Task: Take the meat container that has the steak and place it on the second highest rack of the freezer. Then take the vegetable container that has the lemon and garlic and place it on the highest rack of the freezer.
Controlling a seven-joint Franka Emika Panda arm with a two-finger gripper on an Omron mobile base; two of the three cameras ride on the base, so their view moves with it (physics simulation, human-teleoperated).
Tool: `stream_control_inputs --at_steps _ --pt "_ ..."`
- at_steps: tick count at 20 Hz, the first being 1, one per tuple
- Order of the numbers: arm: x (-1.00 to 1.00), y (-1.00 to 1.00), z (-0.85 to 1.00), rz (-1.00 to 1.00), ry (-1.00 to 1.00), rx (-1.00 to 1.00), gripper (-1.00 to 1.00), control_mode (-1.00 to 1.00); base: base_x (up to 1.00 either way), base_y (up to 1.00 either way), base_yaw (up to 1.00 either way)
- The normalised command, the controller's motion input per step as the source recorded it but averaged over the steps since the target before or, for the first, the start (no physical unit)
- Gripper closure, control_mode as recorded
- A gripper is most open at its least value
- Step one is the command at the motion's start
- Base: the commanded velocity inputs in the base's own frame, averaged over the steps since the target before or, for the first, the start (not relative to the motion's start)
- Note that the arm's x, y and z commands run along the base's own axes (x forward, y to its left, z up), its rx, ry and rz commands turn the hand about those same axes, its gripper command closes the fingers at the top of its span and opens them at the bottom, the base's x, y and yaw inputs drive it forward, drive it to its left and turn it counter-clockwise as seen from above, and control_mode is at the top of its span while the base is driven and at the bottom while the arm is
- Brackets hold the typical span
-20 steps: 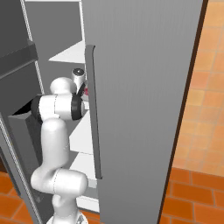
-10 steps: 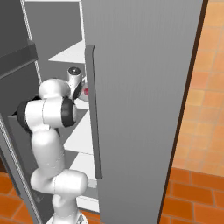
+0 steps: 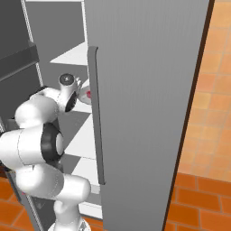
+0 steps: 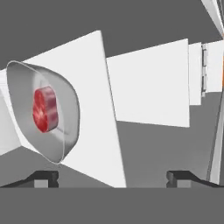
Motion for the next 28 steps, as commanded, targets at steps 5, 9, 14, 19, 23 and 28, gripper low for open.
stream_control_inputs --at_steps 5,9,14,19,23,28 --pt "-1.0 0.0 0.85 0.02 -0.2 -0.1 -1.0 -1.0 0.0 0.0 0.0" --pt "-1.0 -0.08 0.84 0.01 -0.01 -0.09 -1.0 -1.0 0.0 0.0 0.0" --pt "-1.0 -0.17 0.67 0.01 0.0 -0.13 -1.0 -1.0 0.0 0.0 0.0" --pt "-1.0 -0.18 0.41 0.0 0.0 -0.17 -1.0 -1.0 0.0 0.0 0.0" --pt "-1.0 -0.19 0.32 0.01 0.0 -0.18 -1.0 -1.0 0.0 0.0 0.0" --pt "-1.0 -0.25 0.26 0.06 0.0 -0.09 -1.0 -1.0 0.0 0.0 0.0"
